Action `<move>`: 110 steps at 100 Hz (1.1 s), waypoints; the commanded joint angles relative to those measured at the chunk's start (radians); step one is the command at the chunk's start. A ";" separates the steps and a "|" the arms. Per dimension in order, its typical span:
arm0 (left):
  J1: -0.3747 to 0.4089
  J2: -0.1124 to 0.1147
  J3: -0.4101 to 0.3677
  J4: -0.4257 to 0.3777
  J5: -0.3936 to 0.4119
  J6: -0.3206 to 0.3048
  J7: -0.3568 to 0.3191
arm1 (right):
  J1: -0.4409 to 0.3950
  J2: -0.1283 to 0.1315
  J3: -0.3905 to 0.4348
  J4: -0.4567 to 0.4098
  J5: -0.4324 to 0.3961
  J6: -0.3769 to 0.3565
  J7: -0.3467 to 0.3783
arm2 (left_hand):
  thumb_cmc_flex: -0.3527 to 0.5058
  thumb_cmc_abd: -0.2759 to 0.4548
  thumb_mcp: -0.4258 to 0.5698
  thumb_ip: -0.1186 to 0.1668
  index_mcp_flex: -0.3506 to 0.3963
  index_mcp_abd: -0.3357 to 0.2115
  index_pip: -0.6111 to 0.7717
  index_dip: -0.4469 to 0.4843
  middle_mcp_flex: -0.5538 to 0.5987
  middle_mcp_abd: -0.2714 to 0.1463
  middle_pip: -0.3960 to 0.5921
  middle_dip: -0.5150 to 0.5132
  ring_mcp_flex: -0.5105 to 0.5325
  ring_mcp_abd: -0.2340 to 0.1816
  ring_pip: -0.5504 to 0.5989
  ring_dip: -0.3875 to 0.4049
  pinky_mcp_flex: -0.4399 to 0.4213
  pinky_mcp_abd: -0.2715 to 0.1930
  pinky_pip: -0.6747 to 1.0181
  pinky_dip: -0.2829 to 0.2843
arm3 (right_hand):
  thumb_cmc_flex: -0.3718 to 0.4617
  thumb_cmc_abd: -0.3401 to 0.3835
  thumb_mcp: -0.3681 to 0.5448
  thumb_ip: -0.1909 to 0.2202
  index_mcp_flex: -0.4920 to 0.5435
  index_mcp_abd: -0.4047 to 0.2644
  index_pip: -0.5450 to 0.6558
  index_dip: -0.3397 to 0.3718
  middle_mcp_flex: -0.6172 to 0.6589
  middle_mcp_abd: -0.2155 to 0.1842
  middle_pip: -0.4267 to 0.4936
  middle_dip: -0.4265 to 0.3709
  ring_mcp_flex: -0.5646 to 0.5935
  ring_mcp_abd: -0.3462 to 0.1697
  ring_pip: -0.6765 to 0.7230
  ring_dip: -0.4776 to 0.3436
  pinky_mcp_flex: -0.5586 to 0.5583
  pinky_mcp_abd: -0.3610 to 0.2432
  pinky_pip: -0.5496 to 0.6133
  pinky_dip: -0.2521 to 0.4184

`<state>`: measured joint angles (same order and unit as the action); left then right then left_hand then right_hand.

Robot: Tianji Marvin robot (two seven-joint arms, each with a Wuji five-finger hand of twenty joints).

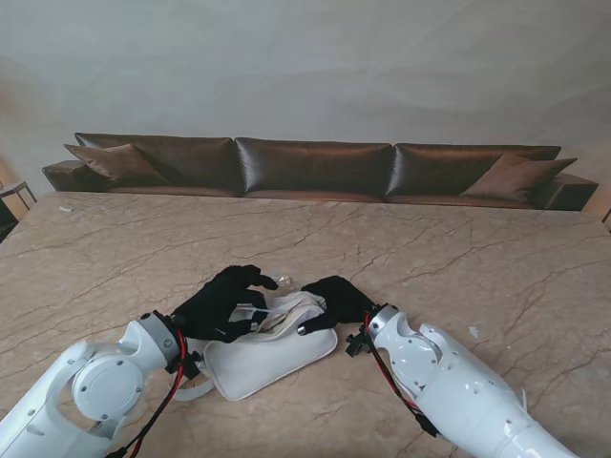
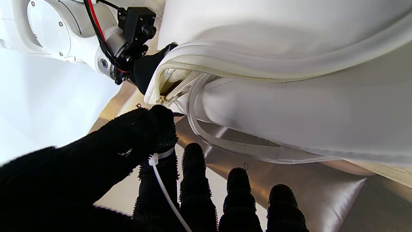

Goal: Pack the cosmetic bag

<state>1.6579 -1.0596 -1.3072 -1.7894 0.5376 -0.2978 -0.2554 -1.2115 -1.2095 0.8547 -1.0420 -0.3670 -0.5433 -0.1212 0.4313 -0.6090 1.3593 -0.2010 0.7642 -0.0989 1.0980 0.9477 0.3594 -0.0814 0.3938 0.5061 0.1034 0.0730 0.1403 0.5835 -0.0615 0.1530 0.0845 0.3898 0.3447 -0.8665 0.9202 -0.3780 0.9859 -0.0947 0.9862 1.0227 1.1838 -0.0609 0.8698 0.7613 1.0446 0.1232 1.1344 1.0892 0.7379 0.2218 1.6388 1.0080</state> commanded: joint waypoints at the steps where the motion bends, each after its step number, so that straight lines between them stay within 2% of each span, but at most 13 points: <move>1: 0.008 0.009 -0.018 -0.011 -0.006 -0.002 0.011 | -0.014 0.021 0.009 0.048 -0.002 -0.004 -0.012 | -0.004 0.009 0.031 0.026 0.046 -0.051 0.132 0.027 -0.007 -0.013 -0.017 0.002 -0.009 -0.019 -0.019 -0.003 -0.003 -0.016 -0.010 -0.003 | 0.570 0.239 0.502 0.167 0.252 -0.371 0.135 0.020 0.098 -0.037 0.137 0.048 0.044 0.028 0.053 0.021 0.008 0.009 0.056 0.016; 10: 0.011 0.014 -0.023 -0.008 -0.003 -0.007 -0.010 | -0.015 0.018 0.010 0.064 -0.002 -0.021 -0.026 | -0.002 0.051 -0.020 0.025 0.015 -0.072 0.099 0.042 -0.021 -0.018 -0.024 0.000 -0.019 -0.025 -0.024 -0.007 -0.004 -0.019 -0.013 -0.003 | 0.574 0.229 0.514 0.161 0.272 -0.371 0.139 0.018 0.111 -0.032 0.137 0.046 0.050 0.027 0.054 0.021 0.012 0.011 0.058 0.019; 37: 0.036 0.015 -0.055 0.007 -0.002 -0.027 -0.011 | -0.019 0.000 0.023 0.115 -0.102 -0.071 -0.179 | -0.005 0.097 -0.083 0.043 -0.019 -0.080 0.064 0.050 -0.036 -0.019 -0.031 -0.002 -0.026 -0.027 -0.026 -0.008 -0.001 -0.023 -0.015 -0.007 | 0.572 0.216 0.530 0.176 0.320 -0.392 0.197 0.021 0.161 -0.029 0.148 0.041 0.076 0.014 0.072 0.013 0.046 0.007 0.067 0.025; 84: 0.117 0.018 -0.201 -0.017 0.001 -0.064 -0.029 | -0.035 0.000 0.078 0.118 -0.164 -0.049 -0.271 | 0.004 0.099 -0.098 0.050 -0.017 -0.084 0.054 0.059 -0.036 -0.019 -0.033 -0.004 -0.023 -0.027 -0.025 -0.009 -0.002 -0.027 -0.013 -0.005 | 0.573 0.211 0.535 0.178 0.320 -0.388 0.219 -0.009 0.169 -0.026 0.148 0.034 0.077 0.023 0.075 0.010 0.047 0.014 0.066 0.027; 110: 0.149 0.016 -0.273 0.011 0.002 -0.081 -0.025 | -0.036 0.001 0.095 0.137 -0.174 -0.043 -0.291 | 0.011 0.093 -0.099 0.052 -0.014 -0.088 0.051 0.062 -0.032 -0.018 -0.035 -0.007 -0.018 -0.024 -0.023 -0.010 -0.002 -0.026 -0.011 -0.002 | 0.573 0.207 0.536 0.179 0.319 -0.386 0.223 -0.018 0.172 -0.023 0.149 0.033 0.078 0.024 0.077 0.010 0.049 0.014 0.066 0.028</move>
<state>1.7953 -1.0559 -1.5417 -1.7979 0.5419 -0.3853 -0.2965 -1.2413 -1.2420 0.9287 -0.9478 -0.5395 -0.6089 -0.3969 0.4344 -0.5366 1.2654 -0.1774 0.6864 -0.2263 0.9120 0.9856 0.3367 -0.0829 0.3664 0.5043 0.1034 0.0720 0.1380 0.5835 -0.0611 0.1501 0.0845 0.3898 0.2498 -0.8398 0.8329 -0.3782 1.0991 -0.0952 0.9942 0.9975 1.2683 -0.0440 0.8701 0.7461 1.0956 0.1296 1.1891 1.0965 0.7793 0.2304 1.6463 1.0200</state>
